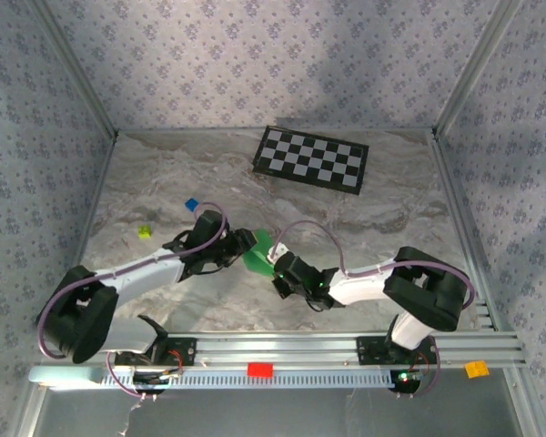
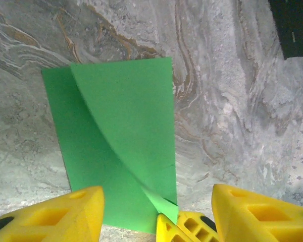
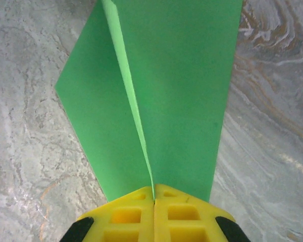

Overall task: Fold a paper plane with a square sheet of paper (pick it up from the middle)
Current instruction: Fourth fold the wing at the center of the table.

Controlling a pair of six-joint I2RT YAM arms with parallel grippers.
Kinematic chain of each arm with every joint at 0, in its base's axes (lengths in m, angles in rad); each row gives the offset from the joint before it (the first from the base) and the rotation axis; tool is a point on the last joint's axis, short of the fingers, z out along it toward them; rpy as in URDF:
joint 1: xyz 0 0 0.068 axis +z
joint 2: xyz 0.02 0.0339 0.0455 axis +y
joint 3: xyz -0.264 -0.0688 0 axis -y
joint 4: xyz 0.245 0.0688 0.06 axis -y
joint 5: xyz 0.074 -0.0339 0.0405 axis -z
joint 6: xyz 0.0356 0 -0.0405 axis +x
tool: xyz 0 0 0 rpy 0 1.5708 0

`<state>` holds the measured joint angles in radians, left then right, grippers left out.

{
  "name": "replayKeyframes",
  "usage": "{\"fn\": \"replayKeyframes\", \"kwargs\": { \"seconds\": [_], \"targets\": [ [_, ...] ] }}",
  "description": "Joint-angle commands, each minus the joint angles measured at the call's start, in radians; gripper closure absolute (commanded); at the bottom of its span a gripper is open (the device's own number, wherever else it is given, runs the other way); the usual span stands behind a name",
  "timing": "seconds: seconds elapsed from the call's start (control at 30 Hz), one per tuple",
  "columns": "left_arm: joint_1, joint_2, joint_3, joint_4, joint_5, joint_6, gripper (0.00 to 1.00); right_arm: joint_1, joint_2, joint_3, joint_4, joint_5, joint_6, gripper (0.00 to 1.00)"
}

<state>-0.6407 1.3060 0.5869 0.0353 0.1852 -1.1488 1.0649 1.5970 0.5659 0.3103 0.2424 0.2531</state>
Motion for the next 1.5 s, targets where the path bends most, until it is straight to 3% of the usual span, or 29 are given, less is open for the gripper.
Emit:
{"fn": "replayKeyframes", "kwargs": {
  "seconds": [0.0, 0.23, 0.57, 0.73, 0.97, 1.47],
  "targets": [
    [0.008, -0.041, 0.009, -0.058, -0.043, 0.011, 0.42, -0.026, -0.023, -0.019, 0.033, -0.109, 0.058, 0.96],
    [0.008, -0.053, 0.004, -0.059, -0.046, 0.010, 0.46, -0.066, -0.012, -0.023, 0.042, -0.206, 0.110, 0.96],
    [0.008, -0.017, -0.003, -0.014, -0.014, 0.011, 0.75, -0.165, -0.011, -0.043, 0.114, -0.442, 0.252, 0.97],
    [0.007, 0.014, -0.005, 0.018, 0.010, 0.006, 0.84, -0.200, -0.002, -0.051, 0.138, -0.504, 0.302, 0.97],
    [0.006, 0.075, 0.004, 0.065, 0.053, 0.003, 0.91, -0.233, 0.028, -0.040, 0.133, -0.569, 0.350, 0.97],
    [-0.001, 0.133, 0.008, 0.137, 0.102, -0.003, 0.93, -0.272, 0.092, -0.058, 0.222, -0.640, 0.470, 0.98]
  ]
}}
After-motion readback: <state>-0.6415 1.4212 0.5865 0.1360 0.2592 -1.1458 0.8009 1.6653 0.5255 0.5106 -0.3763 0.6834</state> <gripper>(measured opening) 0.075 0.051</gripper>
